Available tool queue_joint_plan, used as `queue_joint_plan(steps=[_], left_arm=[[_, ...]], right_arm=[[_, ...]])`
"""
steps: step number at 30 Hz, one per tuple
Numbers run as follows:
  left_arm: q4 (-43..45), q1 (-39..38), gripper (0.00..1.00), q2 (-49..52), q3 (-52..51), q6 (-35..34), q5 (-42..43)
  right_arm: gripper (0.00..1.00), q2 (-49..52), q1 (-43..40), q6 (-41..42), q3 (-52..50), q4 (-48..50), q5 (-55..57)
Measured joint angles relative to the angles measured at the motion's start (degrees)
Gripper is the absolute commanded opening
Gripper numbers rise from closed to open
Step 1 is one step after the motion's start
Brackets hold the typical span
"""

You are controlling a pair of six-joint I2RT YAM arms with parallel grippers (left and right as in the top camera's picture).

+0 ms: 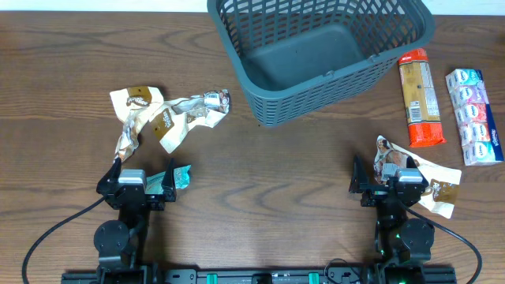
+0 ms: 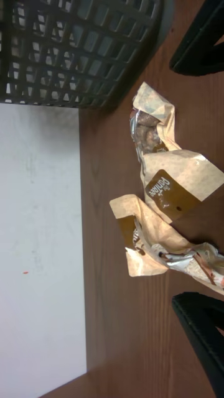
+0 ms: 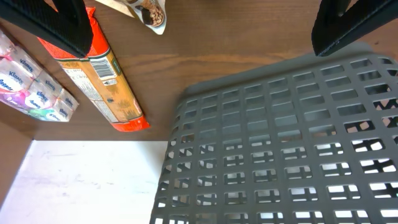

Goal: Pack container

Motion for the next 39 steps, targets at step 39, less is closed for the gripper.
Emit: queue_joint_plan(steps=[39], left_arm=[[31.76, -31.06, 0.99, 33.27, 24.83, -18.38, 38.25]], right_arm=[[0.99, 43.39, -0.02, -6.38, 70.38, -30.58, -29.9]])
